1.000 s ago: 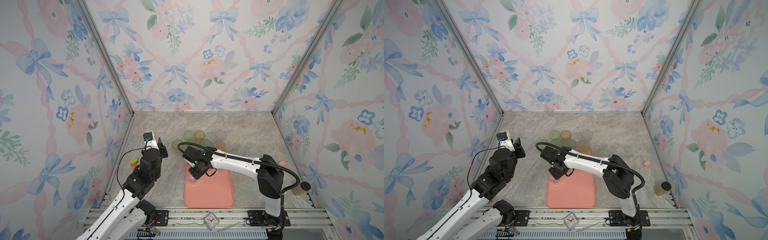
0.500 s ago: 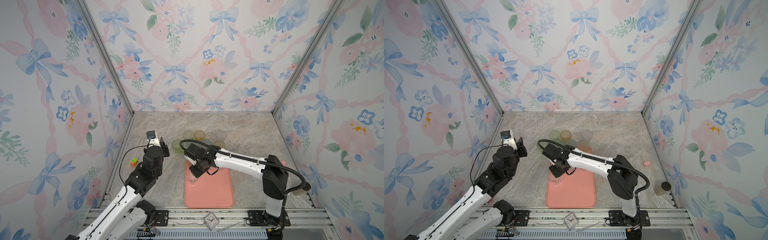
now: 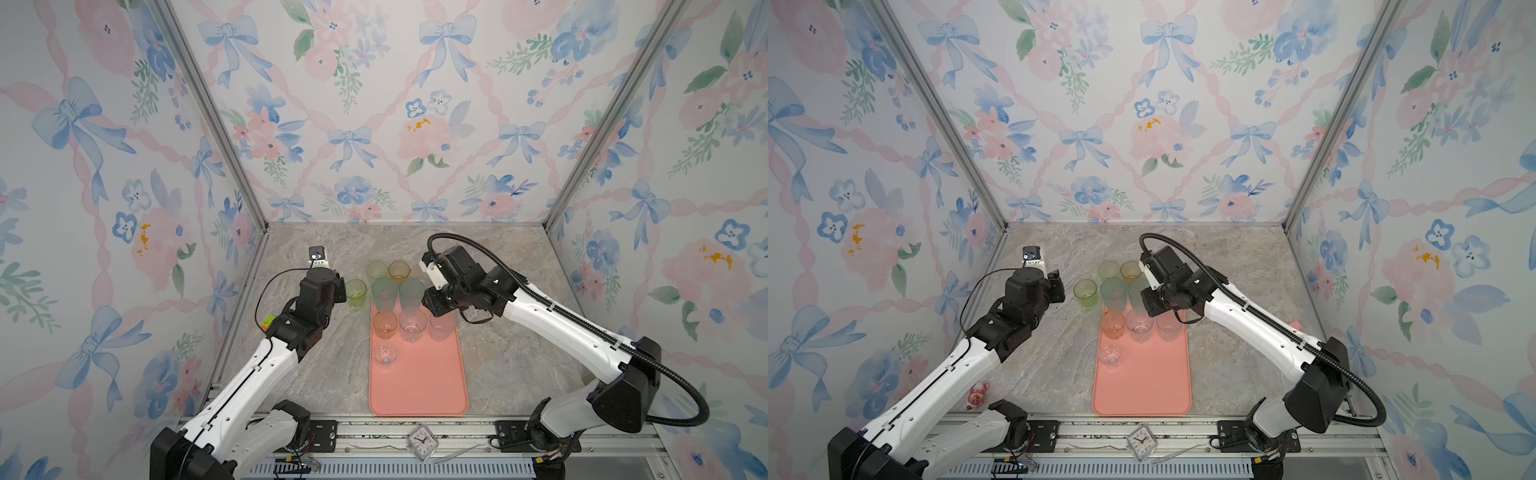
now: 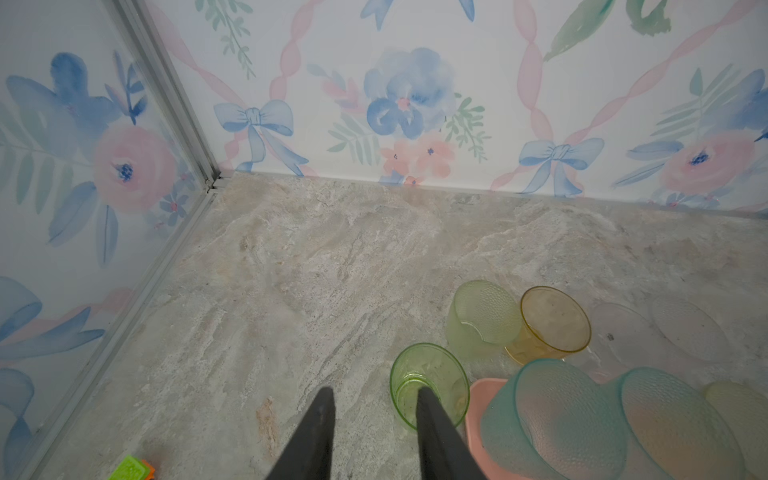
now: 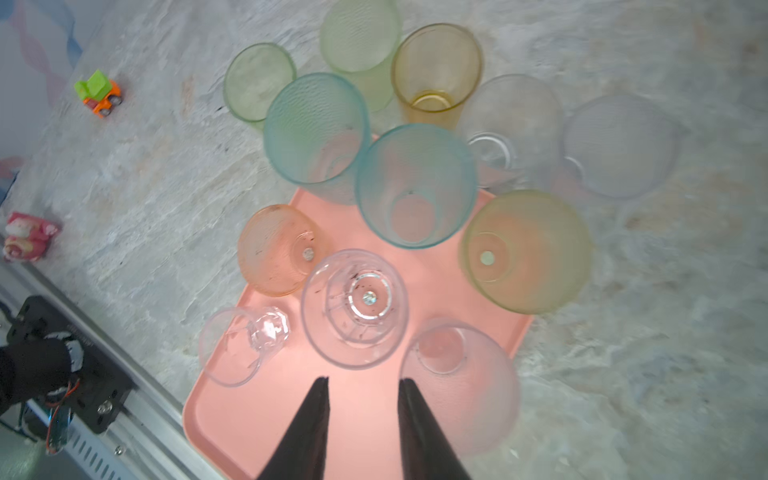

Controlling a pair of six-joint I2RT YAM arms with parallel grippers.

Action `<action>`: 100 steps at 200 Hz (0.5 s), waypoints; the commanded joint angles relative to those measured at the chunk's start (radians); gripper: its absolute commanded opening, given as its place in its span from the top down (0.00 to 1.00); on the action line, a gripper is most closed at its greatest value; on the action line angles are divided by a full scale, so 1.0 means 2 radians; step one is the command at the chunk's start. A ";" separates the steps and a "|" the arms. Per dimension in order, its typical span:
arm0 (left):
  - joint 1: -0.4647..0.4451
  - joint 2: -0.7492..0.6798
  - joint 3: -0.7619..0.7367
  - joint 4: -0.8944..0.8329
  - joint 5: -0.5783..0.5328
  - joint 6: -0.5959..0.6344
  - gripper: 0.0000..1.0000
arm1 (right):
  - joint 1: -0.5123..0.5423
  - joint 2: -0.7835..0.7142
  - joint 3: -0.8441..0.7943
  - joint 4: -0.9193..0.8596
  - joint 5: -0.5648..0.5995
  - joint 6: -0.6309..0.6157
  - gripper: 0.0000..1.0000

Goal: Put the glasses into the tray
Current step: 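Raise the right gripper toward the clear cups beyond the tray while left gripper hovers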

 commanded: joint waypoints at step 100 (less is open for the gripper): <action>0.036 0.106 0.030 -0.011 0.100 -0.047 0.65 | -0.203 0.184 0.116 0.017 -0.026 -0.046 0.69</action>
